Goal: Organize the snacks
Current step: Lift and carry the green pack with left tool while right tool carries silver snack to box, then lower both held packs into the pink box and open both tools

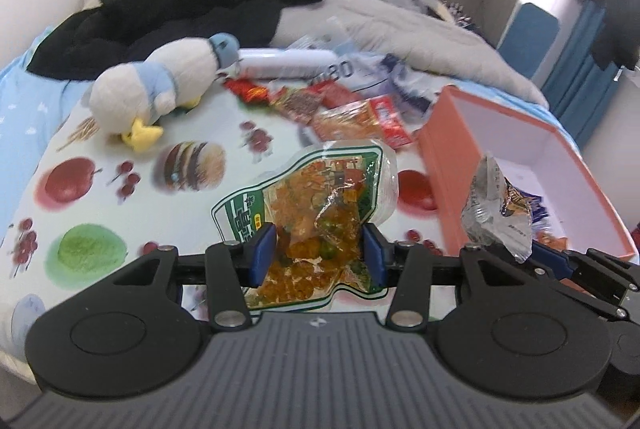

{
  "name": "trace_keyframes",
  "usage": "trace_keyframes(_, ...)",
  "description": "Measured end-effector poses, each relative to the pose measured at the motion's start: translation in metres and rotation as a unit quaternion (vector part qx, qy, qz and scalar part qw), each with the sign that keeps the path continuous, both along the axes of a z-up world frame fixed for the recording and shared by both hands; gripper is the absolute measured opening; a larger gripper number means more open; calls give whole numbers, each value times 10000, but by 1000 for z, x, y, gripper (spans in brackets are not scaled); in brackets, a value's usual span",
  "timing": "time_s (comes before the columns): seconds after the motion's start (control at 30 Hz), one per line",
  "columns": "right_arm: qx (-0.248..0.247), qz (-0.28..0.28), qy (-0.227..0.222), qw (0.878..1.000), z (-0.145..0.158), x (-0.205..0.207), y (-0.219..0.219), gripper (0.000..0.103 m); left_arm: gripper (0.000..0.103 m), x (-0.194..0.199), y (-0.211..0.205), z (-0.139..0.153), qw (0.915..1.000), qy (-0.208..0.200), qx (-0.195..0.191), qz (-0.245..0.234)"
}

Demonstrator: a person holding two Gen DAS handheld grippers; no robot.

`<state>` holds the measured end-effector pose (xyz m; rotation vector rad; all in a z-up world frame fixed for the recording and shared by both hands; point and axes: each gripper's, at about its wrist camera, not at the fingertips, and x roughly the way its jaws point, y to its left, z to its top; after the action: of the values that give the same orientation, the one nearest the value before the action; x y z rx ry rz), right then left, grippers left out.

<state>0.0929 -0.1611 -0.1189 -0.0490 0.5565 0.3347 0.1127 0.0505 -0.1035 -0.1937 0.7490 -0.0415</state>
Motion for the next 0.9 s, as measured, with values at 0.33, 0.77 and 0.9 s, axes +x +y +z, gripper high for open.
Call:
trace_keyframes(0.33,161,-589,-57,9981,22,-15,-54,26,52,3,-54,37,9971,-410,-216,-605)
trace_keyframes(0.77,305,-1469,-173,9885,30,-15,-143,26,52,42,-165,46,9877,-529,-308,-1438)
trace_keyframes(0.9,286,-1683,-167,9852,25,-5,-168,26,52,60,-194,40,9856,-459,-295,-1602)
